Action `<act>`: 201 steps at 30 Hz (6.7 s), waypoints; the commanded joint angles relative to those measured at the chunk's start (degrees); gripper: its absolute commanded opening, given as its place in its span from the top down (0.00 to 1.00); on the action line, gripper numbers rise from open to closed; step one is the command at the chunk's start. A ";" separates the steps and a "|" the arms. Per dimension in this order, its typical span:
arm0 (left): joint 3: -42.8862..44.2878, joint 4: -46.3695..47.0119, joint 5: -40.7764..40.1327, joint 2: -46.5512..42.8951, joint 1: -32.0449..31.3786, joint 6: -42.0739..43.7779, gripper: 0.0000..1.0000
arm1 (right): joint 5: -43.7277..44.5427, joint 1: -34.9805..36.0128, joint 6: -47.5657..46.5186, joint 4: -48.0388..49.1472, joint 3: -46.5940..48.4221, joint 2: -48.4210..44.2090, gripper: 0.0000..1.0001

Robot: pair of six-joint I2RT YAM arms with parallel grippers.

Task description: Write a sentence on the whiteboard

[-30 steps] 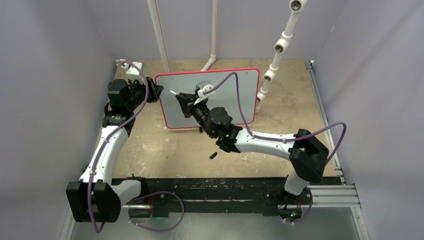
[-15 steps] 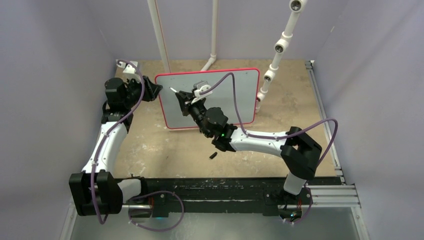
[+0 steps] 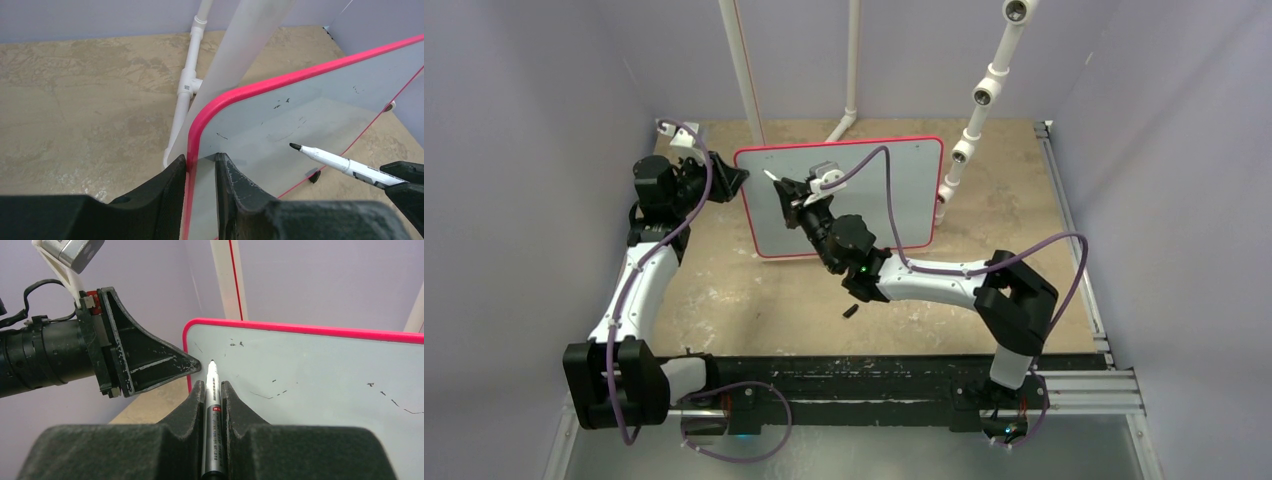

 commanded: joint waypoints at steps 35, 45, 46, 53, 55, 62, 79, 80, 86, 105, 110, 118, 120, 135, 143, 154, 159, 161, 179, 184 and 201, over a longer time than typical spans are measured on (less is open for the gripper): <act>-0.62 3.55 3.17 0.18 0.26 -0.90 0.89 | 3.70 -1.32 -2.48 4.72 6.78 5.98 1.00; -0.68 3.68 3.30 0.11 0.23 -0.81 0.91 | 2.00 -1.27 -1.70 1.70 7.22 7.65 1.00; -0.66 3.68 3.32 0.09 0.19 -0.81 0.91 | 1.84 -1.25 -1.63 1.39 7.24 7.77 1.00; -0.65 3.68 3.34 -0.09 0.22 -0.73 0.92 | 1.63 -1.27 -0.99 -0.21 6.85 8.20 1.00; -0.63 3.60 3.21 -0.17 0.26 -0.74 0.93 | 2.07 -1.27 -0.46 -0.38 5.86 7.79 1.00; -0.61 3.35 2.90 -0.35 0.34 -0.64 0.93 | 4.48 -1.24 -0.12 0.26 3.11 6.30 1.00; -0.59 3.30 2.75 -0.34 0.36 -0.72 0.90 | 1.29 -1.17 -1.04 5.28 -1.59 1.39 1.00; -0.46 3.14 2.59 -0.35 0.42 -0.72 0.89 | 0.06 -1.16 -1.08 5.72 -1.92 0.91 1.00; -0.43 3.13 1.76 -0.28 1.36 -1.46 0.75 | -2.47 -1.15 -1.81 6.81 -1.01 0.75 1.00; -0.66 4.53 3.63 1.99 1.59 -2.78 0.63 | 0.06 -1.15 -3.02 4.12 5.03 5.91 1.00; -0.62 4.84 4.23 2.52 1.59 -3.11 0.70 | 0.86 -1.24 -3.11 3.86 6.09 6.79 1.00; -0.73 5.16 4.74 2.81 1.53 -3.27 0.77 | 2.15 -1.33 -3.11 2.78 7.24 8.23 1.00; -0.75 5.19 4.73 2.82 1.59 -3.28 0.78 | 2.56 -1.33 -3.11 2.83 7.17 8.24 1.00; -0.94 5.25 4.62 2.56 1.55 -3.28 0.81 | 8.04 -1.59 -2.93 4.15 4.02 6.89 1.00; -0.94 5.27 4.66 2.46 1.59 -3.30 0.82 | 9.51 -1.68 -2.67 4.62 2.79 6.18 1.00; -0.88 5.31 4.70 2.72 1.55 -3.36 0.75 | 11.28 -1.68 -3.06 6.30 1.05 4.72 1.00; -0.78 5.25 4.64 3.08 1.59 -3.45 0.71 | 8.01 -1.59 -3.63 8.69 -0.63 3.67 1.00; -0.86 5.18 4.67 3.10 1.59 -3.45 0.71 | 5.72 -1.59 -3.80 9.15 -1.21 3.18 1.00; -0.85 4.84 4.17 3.34 1.58 -3.39 0.70 | 2.33 -1.42 -4.60 9.46 0.99 4.66 1.00; -0.79 4.89 4.37 3.34 1.59 -3.45 0.70 | 3.75 -1.42 -4.60 9.12 1.89 5.61 1.00; -0.78 5.03 4.57 3.47 1.52 -3.54 0.71 | 4.20 -1.42 -5.60 5.26 3.01 7.52 1.00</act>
